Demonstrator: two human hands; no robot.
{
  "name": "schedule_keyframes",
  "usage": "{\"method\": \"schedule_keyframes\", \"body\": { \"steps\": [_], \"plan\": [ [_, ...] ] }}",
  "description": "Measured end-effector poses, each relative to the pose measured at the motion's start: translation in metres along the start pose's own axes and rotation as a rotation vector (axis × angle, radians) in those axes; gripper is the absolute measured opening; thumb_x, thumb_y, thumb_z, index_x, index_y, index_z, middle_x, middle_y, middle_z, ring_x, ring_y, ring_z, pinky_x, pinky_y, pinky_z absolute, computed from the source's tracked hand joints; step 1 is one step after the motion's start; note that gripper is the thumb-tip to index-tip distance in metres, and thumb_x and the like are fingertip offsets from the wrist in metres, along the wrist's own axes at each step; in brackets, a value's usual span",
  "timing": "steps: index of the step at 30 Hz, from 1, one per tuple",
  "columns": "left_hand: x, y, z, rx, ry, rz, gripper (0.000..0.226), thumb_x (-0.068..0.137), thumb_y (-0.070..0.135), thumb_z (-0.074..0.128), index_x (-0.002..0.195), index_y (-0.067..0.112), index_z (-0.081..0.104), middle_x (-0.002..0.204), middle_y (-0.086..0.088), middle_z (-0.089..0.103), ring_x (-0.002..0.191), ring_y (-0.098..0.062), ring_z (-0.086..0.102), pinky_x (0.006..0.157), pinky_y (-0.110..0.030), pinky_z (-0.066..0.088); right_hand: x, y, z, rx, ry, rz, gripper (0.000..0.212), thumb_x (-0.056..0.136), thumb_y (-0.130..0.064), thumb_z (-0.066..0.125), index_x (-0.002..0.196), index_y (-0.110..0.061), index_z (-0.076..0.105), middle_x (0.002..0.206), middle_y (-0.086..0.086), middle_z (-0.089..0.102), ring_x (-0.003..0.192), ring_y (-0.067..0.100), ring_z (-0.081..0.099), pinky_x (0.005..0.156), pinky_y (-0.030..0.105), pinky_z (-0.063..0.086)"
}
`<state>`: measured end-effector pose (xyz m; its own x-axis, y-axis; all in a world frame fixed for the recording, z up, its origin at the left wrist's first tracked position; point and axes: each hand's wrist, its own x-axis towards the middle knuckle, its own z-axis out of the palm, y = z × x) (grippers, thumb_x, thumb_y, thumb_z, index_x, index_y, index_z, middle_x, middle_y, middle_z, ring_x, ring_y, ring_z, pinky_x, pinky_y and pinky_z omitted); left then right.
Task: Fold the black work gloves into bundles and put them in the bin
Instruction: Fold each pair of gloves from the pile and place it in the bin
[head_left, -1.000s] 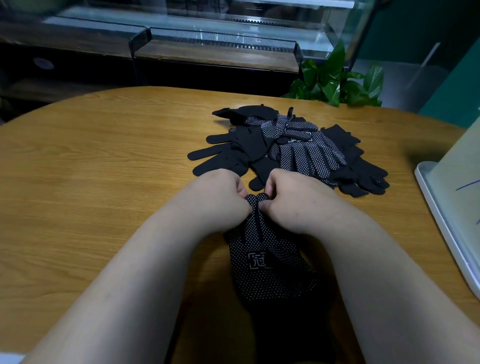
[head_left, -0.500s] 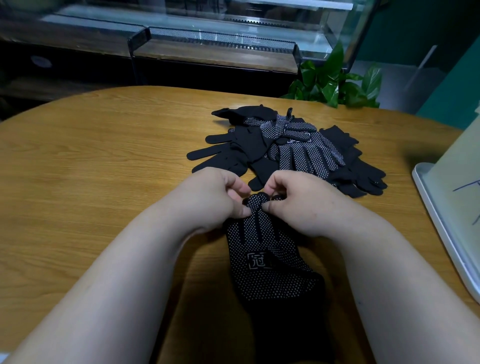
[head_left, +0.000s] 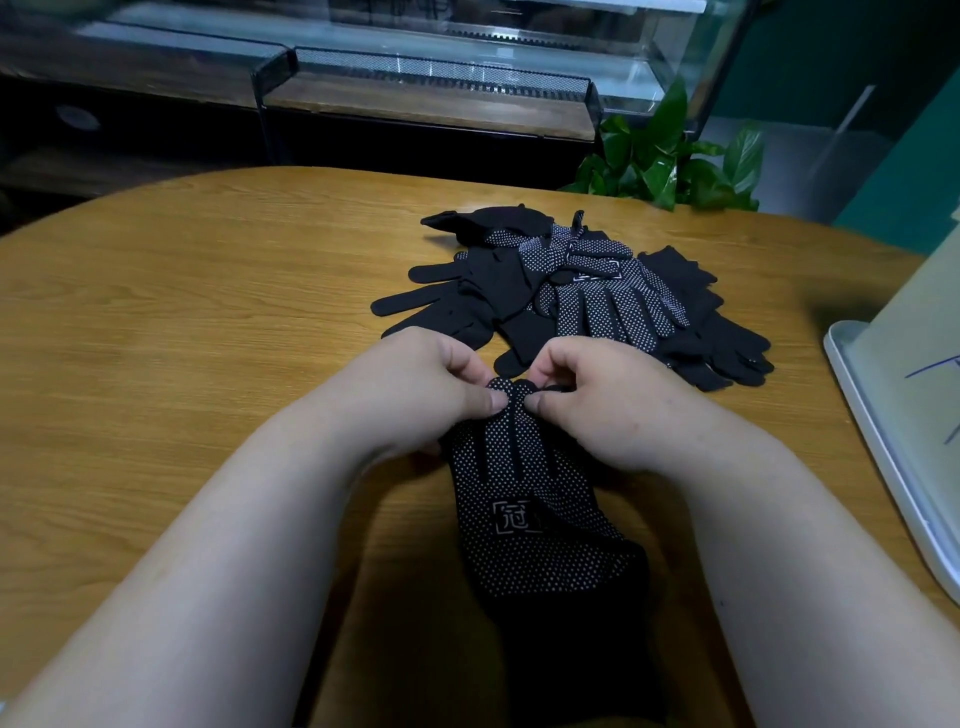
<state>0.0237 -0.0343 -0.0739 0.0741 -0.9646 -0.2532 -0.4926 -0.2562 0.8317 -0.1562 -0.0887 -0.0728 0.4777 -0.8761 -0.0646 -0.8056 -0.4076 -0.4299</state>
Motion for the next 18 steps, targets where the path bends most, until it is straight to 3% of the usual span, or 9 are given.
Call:
{"method": "schedule_keyframes", "body": {
  "steps": [7, 9, 13, 18],
  "plan": [
    [0.0, -0.001, -0.003, 0.039, 0.024, 0.051, 0.012, 0.079, 0.025, 0.082, 0.077, 0.033, 0.074, 0.065, 0.004, 0.065, 0.064, -0.024, 0.058, 0.067, -0.057, 0.056, -0.005, 0.003, -0.005, 0.033, 0.015, -0.076, 0.009, 0.089, -0.035, 0.072, 0.089, -0.03, 0.065, 0.082, -0.016, 0.062, 0.077, -0.003, 0.054, 0.061, 0.012, 0.035],
    [-0.003, 0.001, -0.005, 0.022, 0.025, 0.086, 0.013, 0.078, 0.024, 0.083, 0.076, 0.033, 0.074, 0.063, 0.01, 0.064, 0.064, -0.018, 0.058, 0.069, -0.05, 0.056, -0.009, 0.002, -0.006, 0.056, 0.028, -0.087, 0.009, 0.088, -0.035, 0.072, 0.089, -0.03, 0.065, 0.082, -0.015, 0.064, 0.079, -0.002, 0.055, 0.063, 0.013, 0.038],
    [-0.013, 0.005, -0.005, 0.094, 0.024, 0.197, 0.012, 0.077, 0.027, 0.083, 0.081, 0.034, 0.075, 0.065, 0.017, 0.067, 0.062, 0.001, 0.058, 0.067, -0.017, 0.046, -0.022, 0.001, -0.011, 0.111, 0.05, -0.121, 0.007, 0.088, -0.033, 0.073, 0.091, -0.032, 0.066, 0.082, -0.017, 0.065, 0.081, -0.004, 0.056, 0.063, 0.01, 0.039],
    [-0.035, 0.006, 0.0, 0.149, 0.107, 0.355, 0.016, 0.078, 0.026, 0.082, 0.081, 0.04, 0.074, 0.069, 0.023, 0.066, 0.066, 0.005, 0.058, 0.062, -0.006, 0.039, -0.047, 0.003, -0.017, 0.182, 0.131, -0.157, 0.013, 0.087, -0.031, 0.074, 0.086, -0.035, 0.062, 0.079, -0.025, 0.064, 0.073, -0.006, 0.055, 0.063, 0.009, 0.039]
  ]
}}
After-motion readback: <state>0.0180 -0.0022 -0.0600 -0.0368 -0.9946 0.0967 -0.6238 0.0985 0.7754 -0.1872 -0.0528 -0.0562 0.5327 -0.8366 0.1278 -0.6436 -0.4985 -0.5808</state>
